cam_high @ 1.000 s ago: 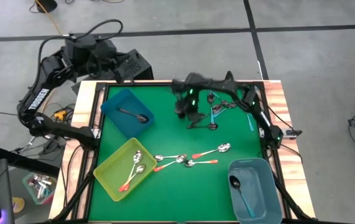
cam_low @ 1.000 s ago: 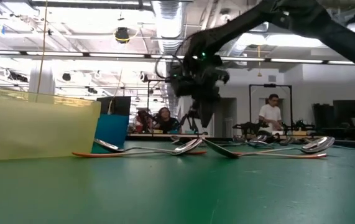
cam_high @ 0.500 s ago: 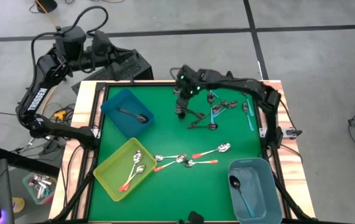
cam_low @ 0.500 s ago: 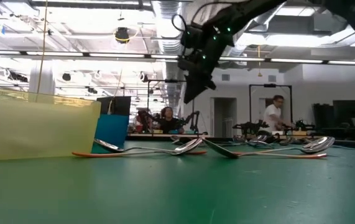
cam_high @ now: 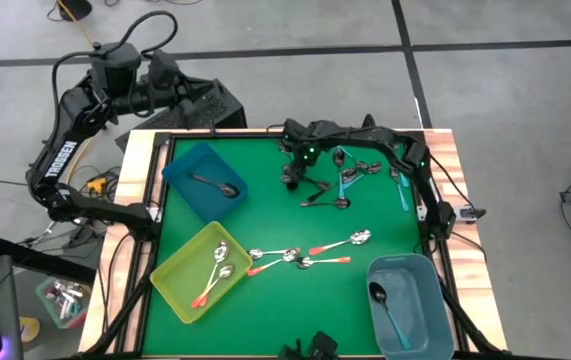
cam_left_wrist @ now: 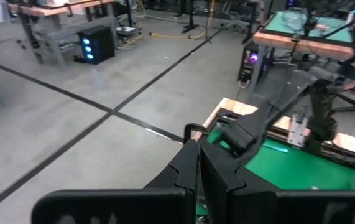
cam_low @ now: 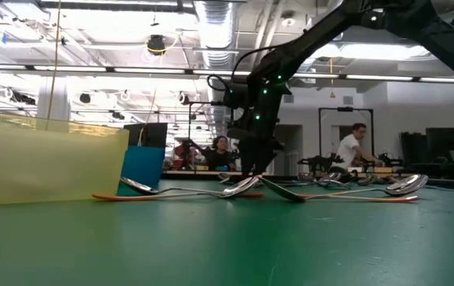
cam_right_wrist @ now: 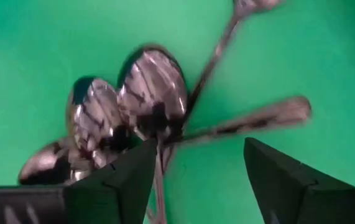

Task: Sort silverware by color (type)
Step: Put the black spoon into the dark blue bin

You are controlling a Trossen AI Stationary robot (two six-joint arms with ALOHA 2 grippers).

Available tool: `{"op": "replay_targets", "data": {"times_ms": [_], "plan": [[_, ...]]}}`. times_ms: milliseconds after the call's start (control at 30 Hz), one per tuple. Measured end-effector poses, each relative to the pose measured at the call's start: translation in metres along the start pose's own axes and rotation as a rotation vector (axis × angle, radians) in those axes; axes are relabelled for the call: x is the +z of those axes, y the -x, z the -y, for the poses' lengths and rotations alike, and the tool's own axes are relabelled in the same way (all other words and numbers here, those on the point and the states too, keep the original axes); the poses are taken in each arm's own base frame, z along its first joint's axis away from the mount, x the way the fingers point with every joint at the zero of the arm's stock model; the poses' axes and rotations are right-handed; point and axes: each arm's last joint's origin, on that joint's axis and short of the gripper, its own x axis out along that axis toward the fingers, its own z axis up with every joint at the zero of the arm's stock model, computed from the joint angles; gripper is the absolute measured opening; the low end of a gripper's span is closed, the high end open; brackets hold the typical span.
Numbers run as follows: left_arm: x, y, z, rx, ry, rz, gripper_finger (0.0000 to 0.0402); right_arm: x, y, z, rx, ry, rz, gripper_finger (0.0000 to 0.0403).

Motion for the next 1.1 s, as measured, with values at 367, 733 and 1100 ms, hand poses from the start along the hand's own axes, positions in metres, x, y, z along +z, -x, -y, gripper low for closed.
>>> {"op": "replay_targets", "data": {"times_ms": [367, 733, 1100], "plan": [[0.000, 0.000, -0.001, 0.026, -0.008, -0.002, 0.0000, -0.016, -0.007, -0.008, -0.002, 0.105, -0.103, 0.0239], [-0.003, 0.000, -0.001, 0.028, -0.024, -0.030, 0.0000, -0.028, -0.010, -0.021, -0.013, 0.080, -0.137, 0.0168], [-0.006, 0.000, -0.001, 0.026, -0.039, -0.059, 0.0000, -0.035, -0.003, -0.033, -0.002, 0.064, -0.180, 0.0013]]}}
